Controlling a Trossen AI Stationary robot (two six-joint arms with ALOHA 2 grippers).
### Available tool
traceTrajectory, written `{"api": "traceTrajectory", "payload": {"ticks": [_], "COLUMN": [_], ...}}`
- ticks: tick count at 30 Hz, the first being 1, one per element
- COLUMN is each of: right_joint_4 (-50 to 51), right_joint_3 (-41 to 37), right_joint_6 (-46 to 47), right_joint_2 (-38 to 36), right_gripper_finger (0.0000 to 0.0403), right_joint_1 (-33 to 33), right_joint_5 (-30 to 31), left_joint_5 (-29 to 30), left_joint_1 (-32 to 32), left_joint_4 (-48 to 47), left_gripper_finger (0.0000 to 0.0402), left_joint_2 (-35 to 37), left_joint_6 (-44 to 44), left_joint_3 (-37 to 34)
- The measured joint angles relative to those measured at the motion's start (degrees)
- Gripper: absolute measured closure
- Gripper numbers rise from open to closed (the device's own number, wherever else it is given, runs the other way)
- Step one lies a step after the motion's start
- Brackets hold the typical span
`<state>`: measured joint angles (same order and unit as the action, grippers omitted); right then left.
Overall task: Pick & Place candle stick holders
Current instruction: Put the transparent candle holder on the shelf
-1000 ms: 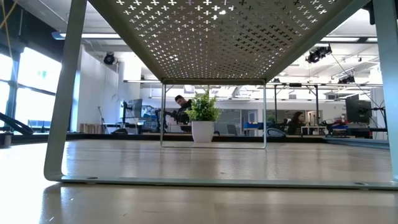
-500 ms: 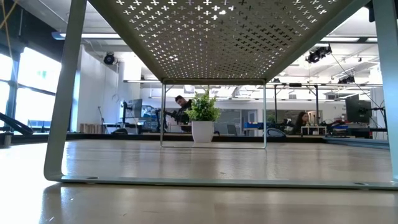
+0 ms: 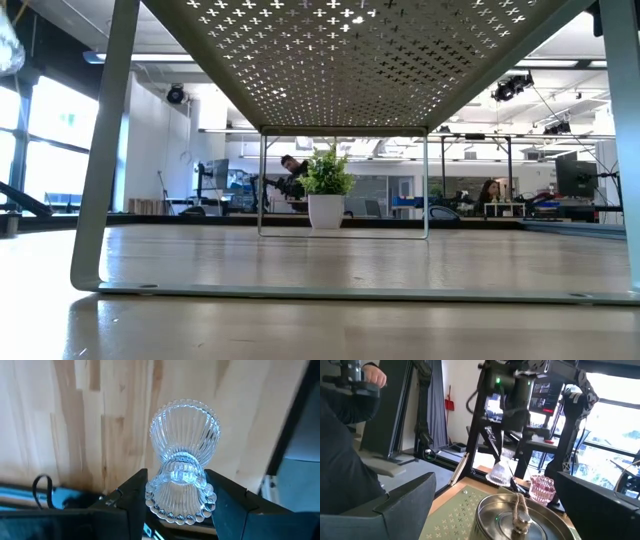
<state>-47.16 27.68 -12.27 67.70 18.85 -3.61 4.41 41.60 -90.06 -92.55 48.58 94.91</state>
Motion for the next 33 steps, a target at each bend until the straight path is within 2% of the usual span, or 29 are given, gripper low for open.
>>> {"api": "traceTrajectory", "payload": {"ticks": [9,14,22,26,30,33], "right_joint_4": [0.8,0.8,0.8,0.8,0.8,1.0], "right_joint_3": [0.0,0.0,0.0,0.0,0.0,0.0], "right_joint_6": [0.0,-0.2,-0.7,-0.9,-0.9,-0.8], "right_joint_2": [0.0,0.0,0.0,0.0,0.0,0.0], "right_gripper_finger": [0.0003,0.0003,0.0003,0.0003,0.0003,0.0003], "right_joint_1": [0.0,0.0,0.0,0.0,0.0,0.0], "right_joint_5": [0.0,0.0,0.1,0.1,0.2,0.2], "left_joint_5": [3.9,5.8,15.4,16.1,16.3,18.7], "left_joint_1": [0.0,0.0,0.0,0.0,0.0,0.0], "left_joint_4": [0.0,0.0,0.4,5.0,11.3,15.0], "left_gripper_finger": [0.0239,0.0239,0.0239,0.0239,0.0239,0.0239], "left_joint_2": [0.0,0.0,0.0,0.0,-0.1,-0.3], "left_joint_6": [-5.7,-10.5,-20.2,-25.9,-35.4,-42.0], "left_joint_3": [7.9,10.0,13.3,13.6,13.6,13.6]}}
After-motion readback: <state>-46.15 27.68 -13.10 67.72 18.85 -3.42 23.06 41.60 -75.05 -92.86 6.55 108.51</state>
